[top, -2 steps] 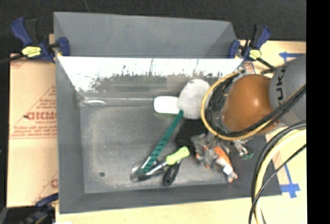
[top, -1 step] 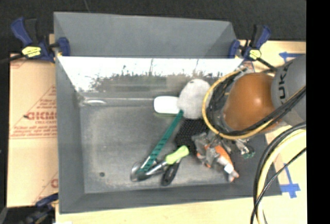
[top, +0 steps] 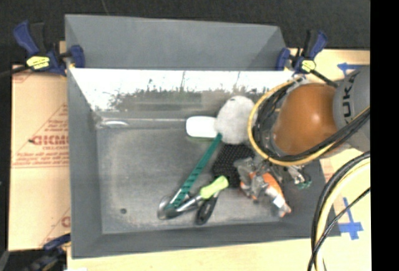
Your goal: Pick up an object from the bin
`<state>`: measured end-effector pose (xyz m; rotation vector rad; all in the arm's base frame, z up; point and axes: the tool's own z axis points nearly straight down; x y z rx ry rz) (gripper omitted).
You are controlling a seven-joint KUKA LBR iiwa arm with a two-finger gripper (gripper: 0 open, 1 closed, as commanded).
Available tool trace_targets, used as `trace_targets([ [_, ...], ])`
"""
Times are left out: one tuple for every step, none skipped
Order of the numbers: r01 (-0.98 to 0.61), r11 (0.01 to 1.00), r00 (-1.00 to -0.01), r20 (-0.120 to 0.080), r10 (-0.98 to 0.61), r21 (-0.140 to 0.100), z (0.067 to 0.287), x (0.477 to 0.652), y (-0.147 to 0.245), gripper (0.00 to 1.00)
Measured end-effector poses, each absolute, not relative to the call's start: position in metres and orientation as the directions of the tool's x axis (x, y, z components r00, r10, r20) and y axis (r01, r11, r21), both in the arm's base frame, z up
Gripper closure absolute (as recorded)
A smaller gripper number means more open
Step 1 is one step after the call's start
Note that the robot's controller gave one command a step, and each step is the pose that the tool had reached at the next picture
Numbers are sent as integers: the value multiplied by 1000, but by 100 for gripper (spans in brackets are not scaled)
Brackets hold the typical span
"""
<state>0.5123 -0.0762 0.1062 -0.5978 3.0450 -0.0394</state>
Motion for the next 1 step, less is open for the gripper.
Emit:
trace_targets([
  [-376, 926, -925, -35, -378, -34, 118, 513, -77, 100],
])
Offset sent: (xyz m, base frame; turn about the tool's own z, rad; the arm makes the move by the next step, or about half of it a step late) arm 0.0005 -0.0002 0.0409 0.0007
